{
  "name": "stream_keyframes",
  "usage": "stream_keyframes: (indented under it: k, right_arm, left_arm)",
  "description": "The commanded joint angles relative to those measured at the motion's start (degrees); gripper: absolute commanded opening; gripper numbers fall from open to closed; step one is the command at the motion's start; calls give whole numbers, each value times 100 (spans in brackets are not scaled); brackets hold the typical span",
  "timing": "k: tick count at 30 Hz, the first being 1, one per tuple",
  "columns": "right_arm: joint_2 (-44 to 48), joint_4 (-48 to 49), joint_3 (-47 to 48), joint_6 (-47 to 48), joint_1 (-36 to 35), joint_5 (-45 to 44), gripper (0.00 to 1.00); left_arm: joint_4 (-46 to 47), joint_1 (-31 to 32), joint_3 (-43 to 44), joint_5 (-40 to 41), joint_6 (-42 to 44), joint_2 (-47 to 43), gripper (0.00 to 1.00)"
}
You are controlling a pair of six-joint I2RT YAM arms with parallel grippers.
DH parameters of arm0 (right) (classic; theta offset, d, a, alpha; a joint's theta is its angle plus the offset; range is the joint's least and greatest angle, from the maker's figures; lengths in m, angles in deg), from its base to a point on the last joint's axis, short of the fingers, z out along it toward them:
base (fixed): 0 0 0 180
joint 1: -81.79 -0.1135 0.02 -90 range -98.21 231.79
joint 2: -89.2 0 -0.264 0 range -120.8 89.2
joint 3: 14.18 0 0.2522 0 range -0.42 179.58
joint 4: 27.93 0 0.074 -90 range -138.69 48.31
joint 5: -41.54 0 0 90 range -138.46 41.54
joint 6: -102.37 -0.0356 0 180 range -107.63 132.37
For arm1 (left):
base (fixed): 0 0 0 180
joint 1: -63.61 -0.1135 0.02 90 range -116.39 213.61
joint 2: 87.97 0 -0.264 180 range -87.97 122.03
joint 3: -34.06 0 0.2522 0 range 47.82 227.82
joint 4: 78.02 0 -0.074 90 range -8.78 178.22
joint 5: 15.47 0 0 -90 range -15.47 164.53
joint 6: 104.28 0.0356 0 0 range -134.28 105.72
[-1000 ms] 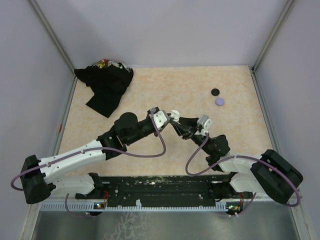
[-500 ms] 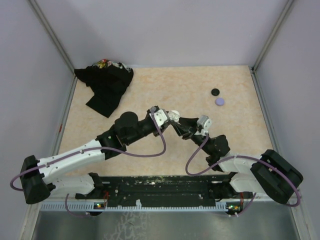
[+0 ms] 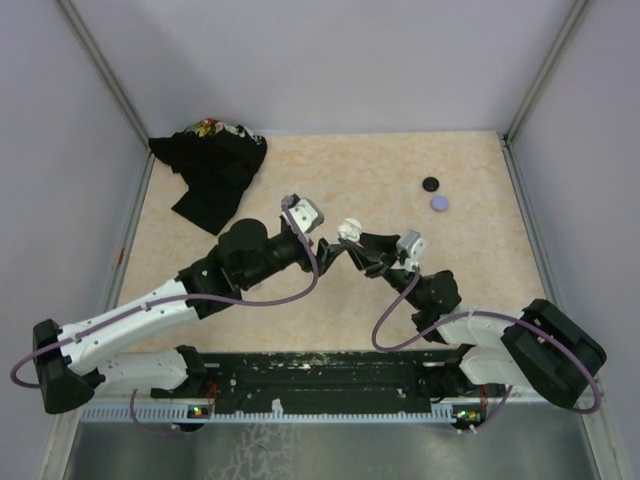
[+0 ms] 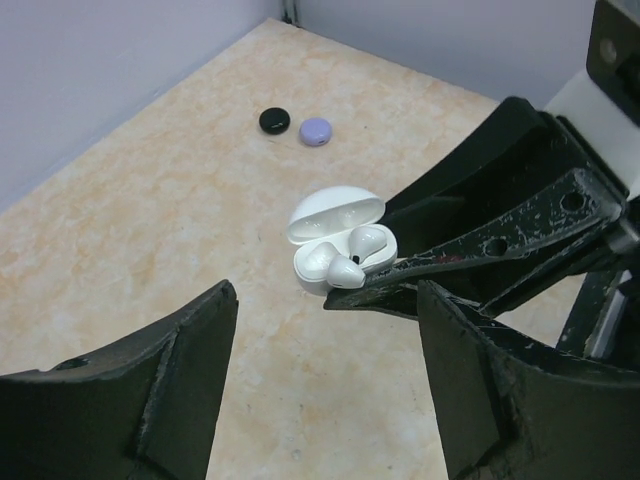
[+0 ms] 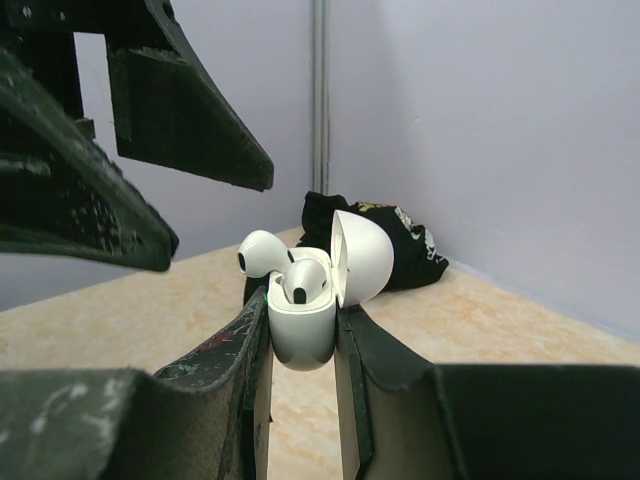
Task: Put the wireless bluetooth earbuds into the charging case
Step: Place the earbud in the charging case.
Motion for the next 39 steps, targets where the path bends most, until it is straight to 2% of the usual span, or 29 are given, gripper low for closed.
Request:
stream_keyframes:
  k: [1, 7, 11, 24, 39]
  right_arm:
    - [152, 278, 35, -37, -34, -181, 0]
    - [193, 57, 110, -29, -36, -366, 0]
    - [216, -1, 116, -24, -36, -393, 0]
    - [320, 25, 48, -27, -41, -355, 0]
    - [366, 171, -10, -96, -34, -277, 0]
  left_arm:
    - [-150, 30, 356, 463, -1027, -119, 79]
    - [-352, 28, 682, 852, -1769, 123, 82]
    - [-345, 30, 778, 777, -1924, 312, 83]
    - [-624, 23, 882, 1014, -1804, 660, 83]
    - [-1057, -122, 756, 1732, -1588, 386, 84]
